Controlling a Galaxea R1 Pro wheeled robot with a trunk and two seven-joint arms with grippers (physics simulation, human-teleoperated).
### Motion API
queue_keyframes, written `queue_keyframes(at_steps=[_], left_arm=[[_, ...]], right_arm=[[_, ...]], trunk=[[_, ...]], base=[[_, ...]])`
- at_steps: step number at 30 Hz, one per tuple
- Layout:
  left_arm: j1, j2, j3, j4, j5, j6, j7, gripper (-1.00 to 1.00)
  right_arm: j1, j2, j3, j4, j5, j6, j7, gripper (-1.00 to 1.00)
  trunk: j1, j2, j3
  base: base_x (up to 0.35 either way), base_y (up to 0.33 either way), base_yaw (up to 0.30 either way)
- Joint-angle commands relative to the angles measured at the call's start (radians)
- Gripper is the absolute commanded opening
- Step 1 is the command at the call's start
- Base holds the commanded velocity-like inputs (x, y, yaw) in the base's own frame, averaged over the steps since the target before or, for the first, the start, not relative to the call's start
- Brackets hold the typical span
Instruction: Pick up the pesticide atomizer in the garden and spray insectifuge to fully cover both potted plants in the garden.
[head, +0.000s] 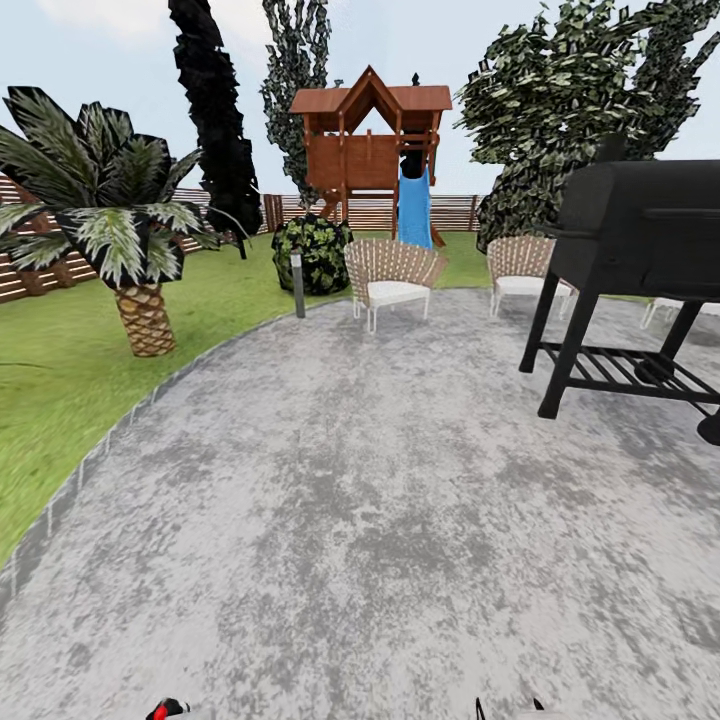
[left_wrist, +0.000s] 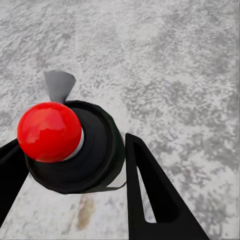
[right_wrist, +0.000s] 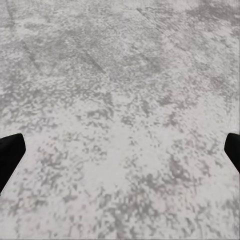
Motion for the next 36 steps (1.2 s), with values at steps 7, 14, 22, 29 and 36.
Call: queue_keyframes(at_steps=[7,14,22,29,36], left_arm=[[-0.001,0.001,-0.002,0.001,-0.002,-0.003,0.006,-1.0],[-0.001,0.001,-0.003,0.001,-0.005,-0.004,0.006,-1.0],[-0.001,0.001,-0.004,0.002,-0.007,-0.004,0.006,-1.0],[-0.001,0.0,-0.006,0.002,-0.011,-0.004,0.006,-1.0],[-0.001,0.0,-0.006,0.003,-0.011,-0.004,0.006,-1.0]], right_arm=[[-0.001,0.001,0.01,0.003,0.001,-0.001,-0.009,1.0],[-0.001,0.001,0.011,0.003,0.001,-0.001,-0.009,1.0],[-0.001,0.002,0.011,0.003,0.001,0.001,-0.009,1.0],[-0.001,0.002,0.011,0.003,0.0,0.001,-0.008,1.0],[-0.001,0.002,0.011,0.003,-0.001,0.0,-0.008,1.0]], trunk=[[0.0,0.0,-0.001],[0.0,0.0,-0.003],[0.0,0.0,-0.011],[0.0,0.0,-0.012],[0.0,0.0,-0.012]], base=[[0.339,0.0,-0.143],[0.339,0.0,-0.279],[0.34,0.0,-0.225],[0.339,0.0,-0.094],[0.34,0.0,-0.258]])
